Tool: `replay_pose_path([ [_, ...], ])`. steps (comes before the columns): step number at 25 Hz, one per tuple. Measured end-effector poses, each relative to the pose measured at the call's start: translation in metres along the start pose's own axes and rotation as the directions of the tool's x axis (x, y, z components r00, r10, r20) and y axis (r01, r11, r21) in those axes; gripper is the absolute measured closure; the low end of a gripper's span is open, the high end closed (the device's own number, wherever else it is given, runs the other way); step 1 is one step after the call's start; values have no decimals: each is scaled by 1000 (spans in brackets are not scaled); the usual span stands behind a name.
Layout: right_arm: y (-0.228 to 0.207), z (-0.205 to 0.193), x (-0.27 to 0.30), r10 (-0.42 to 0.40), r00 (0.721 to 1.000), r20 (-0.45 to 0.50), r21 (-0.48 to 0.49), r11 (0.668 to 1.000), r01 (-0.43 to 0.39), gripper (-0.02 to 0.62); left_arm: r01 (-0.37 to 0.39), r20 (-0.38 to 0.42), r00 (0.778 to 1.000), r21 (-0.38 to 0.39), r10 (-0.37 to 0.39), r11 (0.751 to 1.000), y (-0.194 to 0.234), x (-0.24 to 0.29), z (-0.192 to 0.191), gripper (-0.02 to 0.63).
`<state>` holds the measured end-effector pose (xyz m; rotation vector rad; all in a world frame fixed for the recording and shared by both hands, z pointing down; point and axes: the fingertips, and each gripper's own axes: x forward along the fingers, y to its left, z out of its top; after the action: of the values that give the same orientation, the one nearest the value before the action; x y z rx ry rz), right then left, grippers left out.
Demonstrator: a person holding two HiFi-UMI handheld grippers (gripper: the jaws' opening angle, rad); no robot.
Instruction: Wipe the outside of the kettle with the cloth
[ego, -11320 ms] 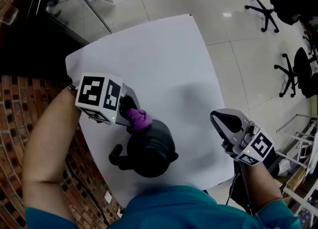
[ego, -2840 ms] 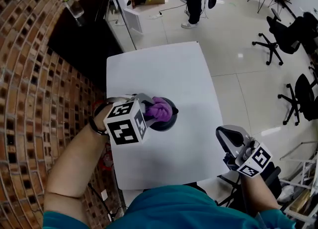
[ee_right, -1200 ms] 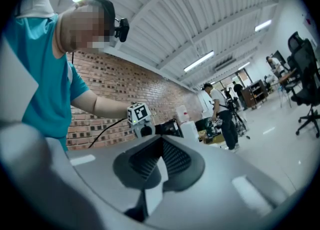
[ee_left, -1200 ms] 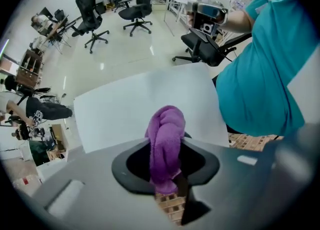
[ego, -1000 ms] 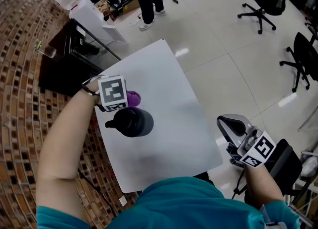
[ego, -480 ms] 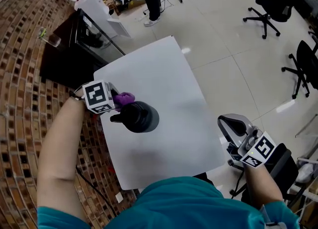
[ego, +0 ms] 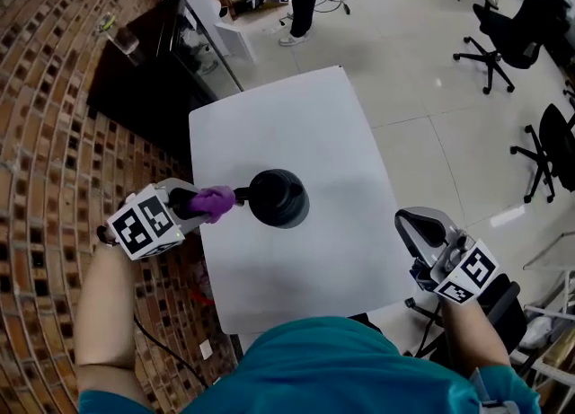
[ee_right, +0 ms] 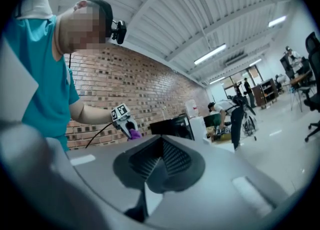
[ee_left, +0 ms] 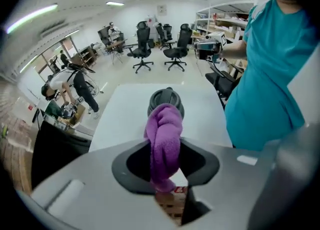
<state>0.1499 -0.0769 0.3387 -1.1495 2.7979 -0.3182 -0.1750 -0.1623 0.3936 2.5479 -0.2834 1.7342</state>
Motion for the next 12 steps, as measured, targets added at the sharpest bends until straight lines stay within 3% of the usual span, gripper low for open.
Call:
replay_pose_path([
  [3, 9, -2, 11, 11, 1000, -16, 21, 1000, -11, 592, -27, -18, 1000, -132, 24, 991, -23, 29, -8, 485],
  [5, 15, -5, 16, 18, 999, -33, 22, 1000, -18, 592, -39, -37, 999, -166, 33, 985, -33, 47, -8, 485],
  [8, 23, -7, 21, 27, 998, -53, 16, 1000, -26, 592, -57, -44, 998, -131, 51, 990, -45, 65, 0, 485],
  [12, 28, -11, 24, 29, 998, -62, 16, 999, -28, 592, -16, -29, 999, -85, 14, 996, -67, 79, 18, 485],
])
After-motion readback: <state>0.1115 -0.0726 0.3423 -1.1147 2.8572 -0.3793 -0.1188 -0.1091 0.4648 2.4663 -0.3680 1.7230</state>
